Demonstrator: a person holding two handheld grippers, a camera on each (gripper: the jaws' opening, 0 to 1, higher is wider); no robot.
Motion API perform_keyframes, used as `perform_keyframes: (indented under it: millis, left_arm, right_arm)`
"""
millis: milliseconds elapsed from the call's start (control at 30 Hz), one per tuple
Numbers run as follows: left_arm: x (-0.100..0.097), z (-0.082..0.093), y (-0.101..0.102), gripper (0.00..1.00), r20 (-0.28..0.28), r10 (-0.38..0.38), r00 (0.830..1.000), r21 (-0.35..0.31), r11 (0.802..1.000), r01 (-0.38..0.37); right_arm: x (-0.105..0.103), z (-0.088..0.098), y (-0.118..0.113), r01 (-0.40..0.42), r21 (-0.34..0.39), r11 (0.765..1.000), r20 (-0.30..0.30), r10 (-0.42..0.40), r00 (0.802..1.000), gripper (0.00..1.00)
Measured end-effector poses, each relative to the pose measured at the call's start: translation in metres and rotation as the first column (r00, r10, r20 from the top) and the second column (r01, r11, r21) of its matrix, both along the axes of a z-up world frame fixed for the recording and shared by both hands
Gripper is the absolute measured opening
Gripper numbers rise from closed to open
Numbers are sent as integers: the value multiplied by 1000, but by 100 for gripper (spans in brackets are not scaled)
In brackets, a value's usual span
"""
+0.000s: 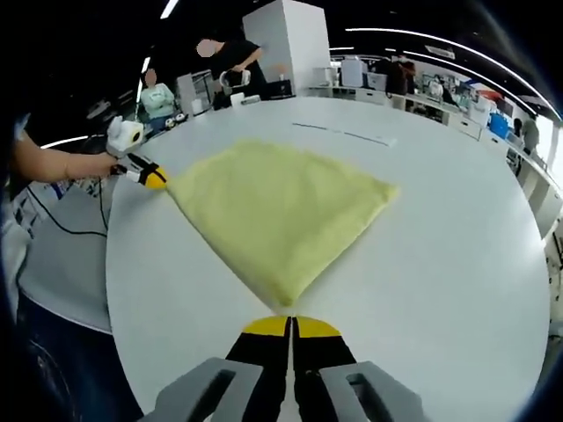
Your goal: Fold the garment on the visible template until the final outline fits inside the template.
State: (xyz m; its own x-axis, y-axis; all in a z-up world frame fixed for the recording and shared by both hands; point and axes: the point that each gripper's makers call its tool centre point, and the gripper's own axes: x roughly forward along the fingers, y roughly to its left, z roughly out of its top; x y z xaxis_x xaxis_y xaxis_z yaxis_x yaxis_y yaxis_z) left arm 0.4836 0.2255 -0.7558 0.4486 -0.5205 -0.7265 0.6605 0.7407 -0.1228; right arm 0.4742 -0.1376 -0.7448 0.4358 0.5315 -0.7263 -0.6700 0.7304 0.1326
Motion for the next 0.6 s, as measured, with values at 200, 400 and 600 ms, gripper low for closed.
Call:
perform_keyframes:
  millis: [200, 400, 600]
  left_arm:
    - [-1, 1, -2, 13, -8, -7, 1000, -16, 1000, 7]
    - [2, -1, -7, 10, -19, -27, 999, -12, 1000, 27]
    - [2, -3, -8, 0, -27, -28, 999, -4, 1000, 28]
  right_arm:
    - [4, 2, 7, 25, 55, 998, -11, -24, 1000, 11]
    - [10, -2, 14, 33, 86, 996, -25, -31, 999, 9]
    - [12, -1, 18, 25, 106, 994, -16, -23, 1000, 0]
